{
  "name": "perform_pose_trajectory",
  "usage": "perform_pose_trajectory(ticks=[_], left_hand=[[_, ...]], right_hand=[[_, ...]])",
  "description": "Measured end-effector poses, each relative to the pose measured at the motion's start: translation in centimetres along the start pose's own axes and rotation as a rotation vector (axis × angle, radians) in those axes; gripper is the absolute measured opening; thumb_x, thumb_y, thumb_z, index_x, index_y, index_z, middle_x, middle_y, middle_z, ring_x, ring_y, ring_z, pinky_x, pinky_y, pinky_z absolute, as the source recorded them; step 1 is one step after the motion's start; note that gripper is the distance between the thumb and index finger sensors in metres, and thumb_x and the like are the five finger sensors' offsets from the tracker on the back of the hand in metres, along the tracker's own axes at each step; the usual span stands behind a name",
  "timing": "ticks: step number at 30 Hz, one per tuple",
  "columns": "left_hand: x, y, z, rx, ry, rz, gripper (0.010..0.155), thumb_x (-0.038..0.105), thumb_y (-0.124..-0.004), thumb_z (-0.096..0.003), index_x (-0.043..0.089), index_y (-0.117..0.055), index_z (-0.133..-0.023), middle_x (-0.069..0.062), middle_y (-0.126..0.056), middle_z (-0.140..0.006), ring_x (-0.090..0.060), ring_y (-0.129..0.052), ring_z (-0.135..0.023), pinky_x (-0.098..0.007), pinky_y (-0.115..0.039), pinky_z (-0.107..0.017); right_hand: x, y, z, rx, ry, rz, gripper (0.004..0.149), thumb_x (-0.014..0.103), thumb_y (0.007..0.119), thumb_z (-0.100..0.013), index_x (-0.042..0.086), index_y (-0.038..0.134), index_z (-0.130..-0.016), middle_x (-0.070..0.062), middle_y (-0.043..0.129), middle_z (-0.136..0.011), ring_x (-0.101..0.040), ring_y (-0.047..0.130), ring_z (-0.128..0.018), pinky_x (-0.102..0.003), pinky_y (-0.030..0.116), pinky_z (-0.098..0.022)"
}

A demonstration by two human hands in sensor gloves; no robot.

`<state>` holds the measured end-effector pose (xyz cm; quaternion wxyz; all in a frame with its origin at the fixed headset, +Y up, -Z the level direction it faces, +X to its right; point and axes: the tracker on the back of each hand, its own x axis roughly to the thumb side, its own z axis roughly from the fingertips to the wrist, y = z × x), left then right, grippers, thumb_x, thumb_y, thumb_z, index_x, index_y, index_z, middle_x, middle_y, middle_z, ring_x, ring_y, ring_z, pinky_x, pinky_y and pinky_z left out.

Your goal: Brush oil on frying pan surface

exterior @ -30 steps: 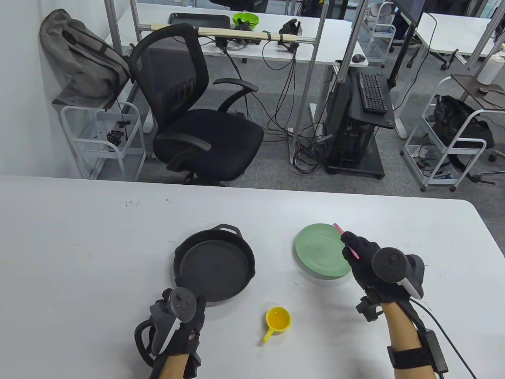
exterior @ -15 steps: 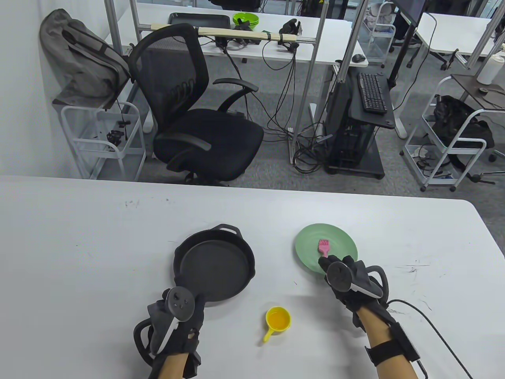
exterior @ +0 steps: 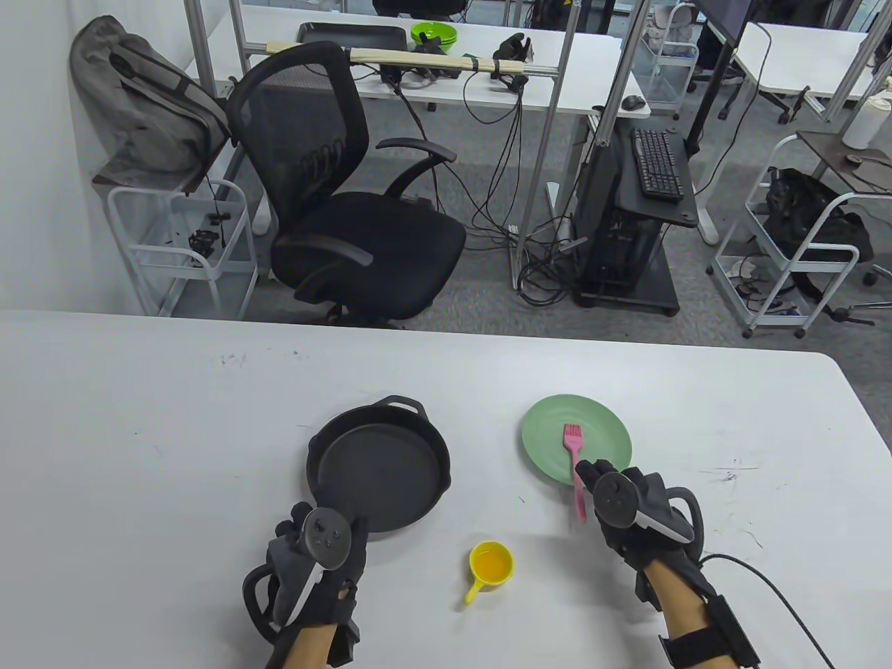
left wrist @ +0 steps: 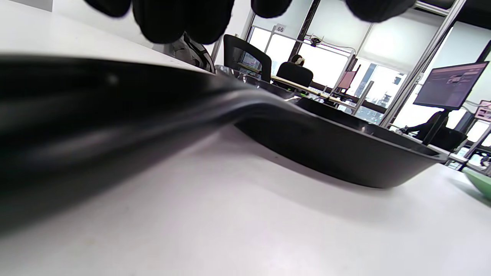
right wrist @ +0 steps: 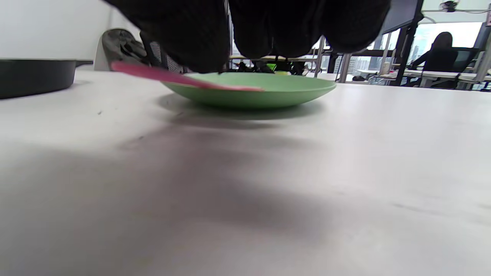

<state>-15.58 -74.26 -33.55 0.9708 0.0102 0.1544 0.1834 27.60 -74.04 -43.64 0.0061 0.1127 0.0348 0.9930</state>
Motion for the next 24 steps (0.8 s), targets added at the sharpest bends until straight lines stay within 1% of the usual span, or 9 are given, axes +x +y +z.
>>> perform_pose_trajectory(ticks=[2,4,6,8,11,14,16,17,24], left_hand=[[0.0,0.1,0.0,0.009,0.004,-0.009,0.080,0.067,-0.062,-0.0590,0.026,-0.036,-0.123,-0.019,-0.044,-0.125,-0.054,-0.042,-0.112,-0.071,-0.034,-0.074],[-0.1,-0.1,-0.1,-0.013,-0.003,-0.004,0.081,0.068,-0.060,-0.0589,0.027,-0.034,-0.124,-0.017,-0.036,-0.128,-0.054,-0.031,-0.115,-0.071,-0.026,-0.075],[0.0,-0.5,-0.2,-0.044,-0.033,0.026,0.082,0.069,-0.059,-0.0585,0.029,-0.031,-0.124,-0.013,-0.029,-0.131,-0.051,-0.020,-0.116,-0.070,-0.019,-0.075],[0.2,-0.9,-0.3,-0.098,-0.078,0.044,0.081,0.070,-0.057,-0.0583,0.032,-0.027,-0.124,-0.008,-0.020,-0.132,-0.046,-0.008,-0.117,-0.067,-0.010,-0.076],[0.4,-1.1,-0.2,-0.140,-0.103,0.036,0.079,0.069,-0.054,-0.0585,0.039,-0.022,-0.124,0.000,-0.004,-0.131,-0.038,0.009,-0.113,-0.062,0.004,-0.072],[0.5,-1.0,-0.2,-0.134,-0.121,0.020,0.081,0.071,-0.052,-0.0570,0.039,-0.018,-0.123,0.004,0.004,-0.129,-0.034,0.016,-0.111,-0.061,0.009,-0.070],[0.6,-1.0,-0.2,-0.157,-0.147,0.040,0.082,0.072,-0.052,-0.0566,0.039,-0.016,-0.123,0.005,0.006,-0.128,-0.033,0.018,-0.111,-0.061,0.011,-0.069],[0.7,-0.9,-0.1,-0.156,-0.156,0.033,0.083,0.072,-0.051,-0.0564,0.039,-0.016,-0.124,0.004,0.006,-0.128,-0.033,0.018,-0.111,-0.061,0.011,-0.069],[1.2,-1.4,0.1,-0.155,-0.177,-0.027,0.083,0.072,-0.052,-0.0561,0.038,-0.018,-0.124,0.002,0.002,-0.130,-0.033,0.015,-0.112,-0.062,0.008,-0.070]], right_hand=[[-0.6,-0.4,1.1,-0.013,-0.003,-0.073,0.074,0.043,0.078,-0.059,0.030,0.032,-0.116,-0.016,0.045,-0.123,-0.044,0.054,-0.103,-0.061,0.059,-0.070],[-1.0,-0.3,2.1,-0.006,-0.007,-0.136,0.077,0.053,0.074,-0.060,0.033,0.027,-0.117,-0.018,0.040,-0.126,-0.049,0.049,-0.108,-0.067,0.055,-0.073],[-0.8,-0.1,2.9,-0.006,-0.001,-0.169,0.077,0.058,0.070,-0.060,0.032,0.027,-0.118,-0.017,0.035,-0.128,-0.052,0.039,-0.112,-0.072,0.047,-0.075],[-0.6,0.2,3.3,-0.076,-0.005,-0.164,0.076,0.060,0.067,-0.060,0.030,0.030,-0.119,-0.017,0.032,-0.128,-0.052,0.032,-0.114,-0.074,0.040,-0.076],[-0.8,0.0,4.2,-0.065,0.006,-0.091,0.075,0.063,0.061,-0.060,0.031,0.027,-0.119,-0.015,0.022,-0.129,-0.051,0.018,-0.114,-0.074,0.031,-0.076],[-1.5,-0.2,5.4,-0.063,0.013,-0.110,0.074,0.063,0.058,-0.060,0.032,0.026,-0.119,-0.013,0.013,-0.129,-0.051,0.005,-0.111,-0.077,0.021,-0.074],[-2.4,-0.5,5.9,-0.023,0.047,-0.151,0.075,0.064,0.056,-0.061,0.032,0.020,-0.119,-0.014,0.005,-0.127,-0.051,-0.006,-0.107,-0.079,0.012,-0.070],[-2.6,-0.6,6.0,-0.018,0.055,-0.169,0.076,0.064,0.056,-0.061,0.031,0.020,-0.119,-0.015,0.001,-0.126,-0.052,-0.007,-0.107,-0.080,0.010,-0.069],[-2.4,-0.4,5.9,0.017,0.057,-0.136,0.076,0.064,0.057,-0.061,0.031,0.021,-0.119,-0.015,0.006,-0.126,-0.052,-0.007,-0.107,-0.081,0.008,-0.067]])
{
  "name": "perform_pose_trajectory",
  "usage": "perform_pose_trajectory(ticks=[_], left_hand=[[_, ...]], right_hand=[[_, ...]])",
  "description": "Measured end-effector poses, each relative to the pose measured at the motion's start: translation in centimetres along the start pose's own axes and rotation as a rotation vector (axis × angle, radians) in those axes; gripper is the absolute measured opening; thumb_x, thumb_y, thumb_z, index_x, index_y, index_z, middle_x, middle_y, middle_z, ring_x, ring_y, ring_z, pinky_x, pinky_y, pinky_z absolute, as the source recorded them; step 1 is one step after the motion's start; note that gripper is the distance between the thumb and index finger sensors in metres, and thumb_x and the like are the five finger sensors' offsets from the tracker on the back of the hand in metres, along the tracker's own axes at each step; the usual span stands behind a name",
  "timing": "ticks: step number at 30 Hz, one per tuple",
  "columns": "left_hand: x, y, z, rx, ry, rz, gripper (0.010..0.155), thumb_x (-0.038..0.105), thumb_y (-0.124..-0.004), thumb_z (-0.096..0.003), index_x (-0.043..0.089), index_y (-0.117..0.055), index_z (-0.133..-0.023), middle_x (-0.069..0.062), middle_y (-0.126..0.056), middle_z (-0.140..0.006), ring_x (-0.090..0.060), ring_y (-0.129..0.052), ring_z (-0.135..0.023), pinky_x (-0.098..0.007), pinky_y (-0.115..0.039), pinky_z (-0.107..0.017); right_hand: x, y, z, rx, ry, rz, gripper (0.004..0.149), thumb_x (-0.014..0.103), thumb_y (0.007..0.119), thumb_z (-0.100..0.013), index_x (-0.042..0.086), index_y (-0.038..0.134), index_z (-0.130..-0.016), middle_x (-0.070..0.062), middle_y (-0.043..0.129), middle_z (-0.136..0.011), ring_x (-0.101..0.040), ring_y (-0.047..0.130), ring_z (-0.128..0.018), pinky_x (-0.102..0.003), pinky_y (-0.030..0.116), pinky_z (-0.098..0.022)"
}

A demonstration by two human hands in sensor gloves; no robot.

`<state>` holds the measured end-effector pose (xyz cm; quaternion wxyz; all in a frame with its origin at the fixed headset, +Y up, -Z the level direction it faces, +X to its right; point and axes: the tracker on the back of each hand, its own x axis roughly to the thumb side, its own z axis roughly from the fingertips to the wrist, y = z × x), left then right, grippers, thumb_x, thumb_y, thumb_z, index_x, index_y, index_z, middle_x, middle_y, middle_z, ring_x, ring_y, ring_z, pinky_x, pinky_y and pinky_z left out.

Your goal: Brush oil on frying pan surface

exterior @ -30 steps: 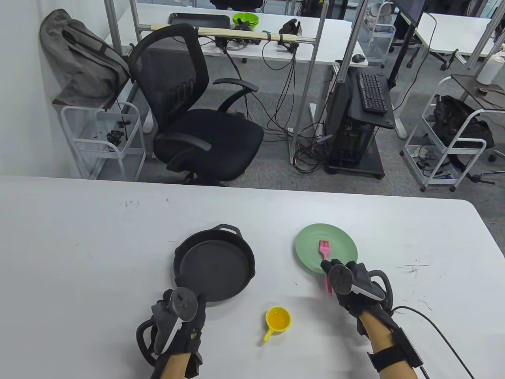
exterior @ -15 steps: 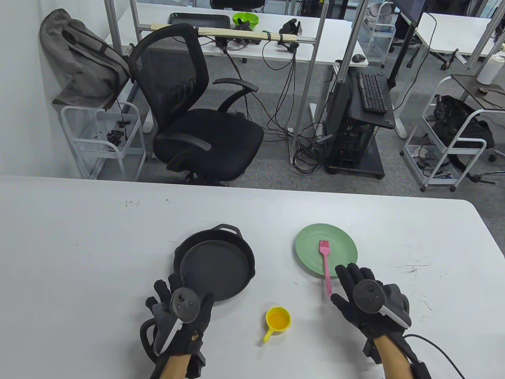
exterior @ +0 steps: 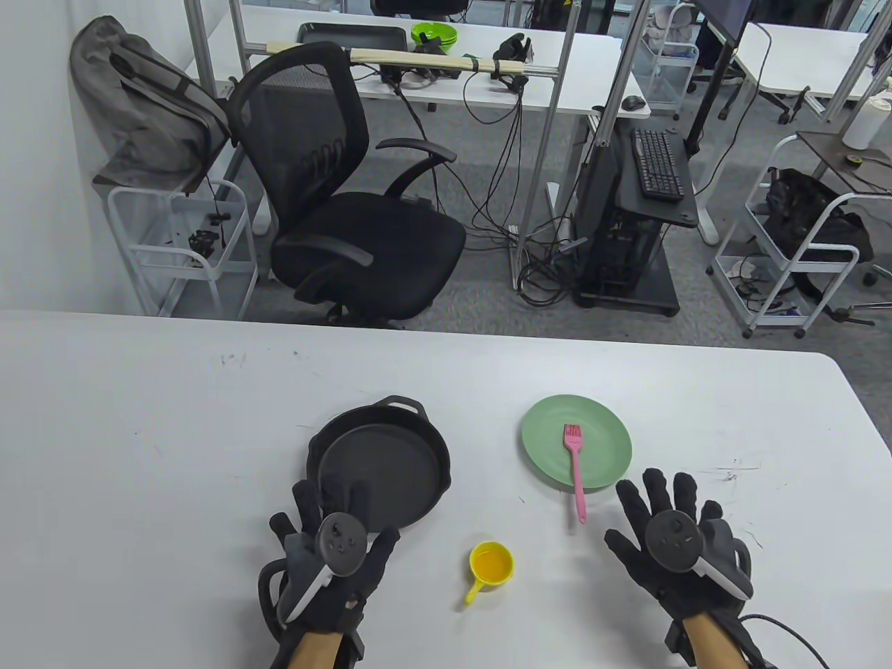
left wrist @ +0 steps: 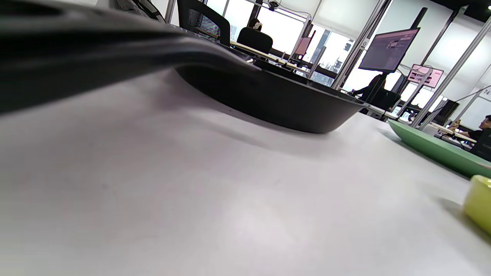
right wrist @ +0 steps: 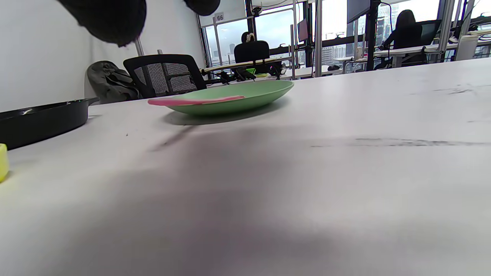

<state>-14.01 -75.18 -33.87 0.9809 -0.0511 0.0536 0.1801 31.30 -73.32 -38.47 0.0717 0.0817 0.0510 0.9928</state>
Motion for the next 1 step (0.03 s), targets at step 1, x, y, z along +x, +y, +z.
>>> perform_pose_trajectory(ticks=[1], left_hand=[[-0.01,-0.06,-0.03,0.000,0.002,0.002,0.083,0.072,-0.052,-0.0563,0.038,-0.018,-0.124,0.002,0.002,-0.130,-0.034,0.015,-0.112,-0.062,0.008,-0.070]], right_hand=[[-0.05,0.06,-0.03,0.004,-0.001,-0.005,0.076,0.064,0.057,-0.061,0.032,0.021,-0.119,-0.015,0.006,-0.126,-0.052,-0.006,-0.107,-0.081,0.008,-0.067]])
